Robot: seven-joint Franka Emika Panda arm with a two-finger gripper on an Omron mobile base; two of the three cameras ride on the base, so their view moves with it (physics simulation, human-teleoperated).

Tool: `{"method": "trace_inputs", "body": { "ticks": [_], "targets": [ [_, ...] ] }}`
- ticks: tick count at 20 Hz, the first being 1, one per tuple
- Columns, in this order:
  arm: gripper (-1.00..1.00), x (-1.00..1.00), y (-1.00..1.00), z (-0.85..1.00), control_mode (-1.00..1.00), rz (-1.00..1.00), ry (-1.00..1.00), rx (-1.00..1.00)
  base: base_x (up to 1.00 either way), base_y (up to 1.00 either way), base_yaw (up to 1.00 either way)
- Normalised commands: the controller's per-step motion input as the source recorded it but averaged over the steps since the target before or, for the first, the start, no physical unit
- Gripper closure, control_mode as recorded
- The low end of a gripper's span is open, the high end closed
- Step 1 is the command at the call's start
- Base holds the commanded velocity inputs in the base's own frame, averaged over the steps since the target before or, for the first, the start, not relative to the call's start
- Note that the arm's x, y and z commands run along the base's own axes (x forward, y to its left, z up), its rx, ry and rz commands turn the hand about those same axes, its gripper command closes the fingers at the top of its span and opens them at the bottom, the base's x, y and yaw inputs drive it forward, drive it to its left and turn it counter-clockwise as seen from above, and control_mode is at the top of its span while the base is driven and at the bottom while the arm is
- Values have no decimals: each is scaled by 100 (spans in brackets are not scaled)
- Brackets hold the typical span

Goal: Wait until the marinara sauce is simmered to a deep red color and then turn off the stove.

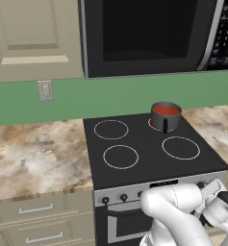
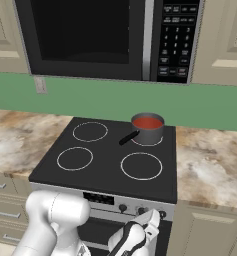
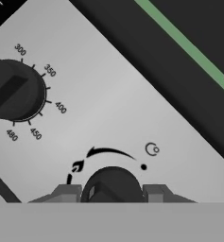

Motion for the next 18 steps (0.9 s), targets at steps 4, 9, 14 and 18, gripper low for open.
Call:
{"method": "trace_inputs", "body": {
  "ticks": [4, 9, 14, 18],
  "targets": [
    [100, 0, 0, 0, -100, 0, 0, 0, 0, 0, 0],
    [100, 0, 0, 0, -100, 0, 0, 0, 0, 0, 0],
    [100, 0, 0, 0, -100, 0, 0, 0, 0, 0, 0],
    [100, 0, 0, 0, -100, 0, 0, 0, 0, 0, 0]
  ]
}}
